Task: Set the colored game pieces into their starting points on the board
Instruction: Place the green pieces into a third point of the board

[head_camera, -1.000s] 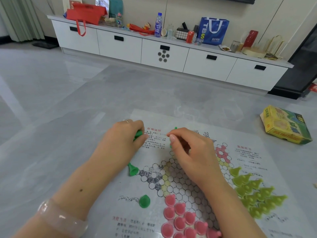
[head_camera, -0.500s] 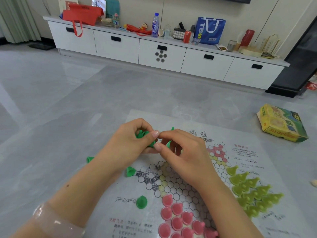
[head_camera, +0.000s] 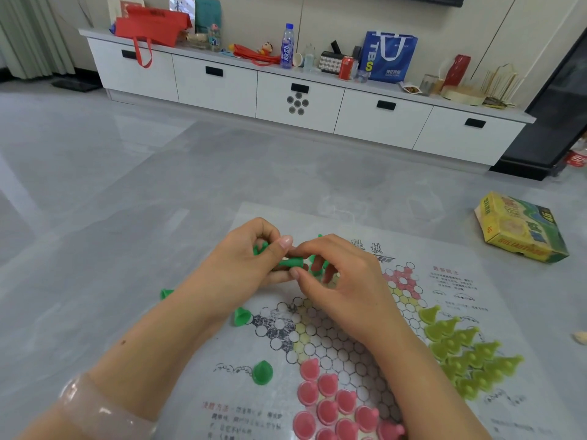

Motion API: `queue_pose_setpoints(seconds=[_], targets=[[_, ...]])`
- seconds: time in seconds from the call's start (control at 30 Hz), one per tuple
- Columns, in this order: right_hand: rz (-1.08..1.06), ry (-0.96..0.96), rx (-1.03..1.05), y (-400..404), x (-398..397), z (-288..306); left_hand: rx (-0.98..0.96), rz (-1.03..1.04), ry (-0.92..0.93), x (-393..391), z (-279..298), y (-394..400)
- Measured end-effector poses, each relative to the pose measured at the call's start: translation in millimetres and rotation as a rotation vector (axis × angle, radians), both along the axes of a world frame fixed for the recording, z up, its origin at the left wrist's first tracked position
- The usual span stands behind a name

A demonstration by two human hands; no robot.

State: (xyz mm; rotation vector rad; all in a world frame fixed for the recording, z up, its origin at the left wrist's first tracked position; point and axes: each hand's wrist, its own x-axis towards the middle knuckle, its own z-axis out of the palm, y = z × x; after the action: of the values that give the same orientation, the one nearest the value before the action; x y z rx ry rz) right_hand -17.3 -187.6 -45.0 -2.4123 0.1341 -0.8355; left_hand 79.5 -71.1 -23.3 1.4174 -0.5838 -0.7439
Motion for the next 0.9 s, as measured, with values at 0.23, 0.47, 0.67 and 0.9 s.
queue_pose_setpoints(seconds=[0.23,0.47,0.67,0.9], targets=[[-0.193,-0.074,-0.077,-5,-5,3,-0.023,0.093,0.02,4,4,0],[-0.594,-0.112,0.367,-17,-12,5,0.2,0.289,-0.261,12,-1,1],[-0.639,0.147,0.208,-23,-16,-1,0.315,0.35,-0.457,15,-2,3],[-0.614,0.347,0.159,-25,-18,0,0.324,0.355,-0.508,15,-2,2]])
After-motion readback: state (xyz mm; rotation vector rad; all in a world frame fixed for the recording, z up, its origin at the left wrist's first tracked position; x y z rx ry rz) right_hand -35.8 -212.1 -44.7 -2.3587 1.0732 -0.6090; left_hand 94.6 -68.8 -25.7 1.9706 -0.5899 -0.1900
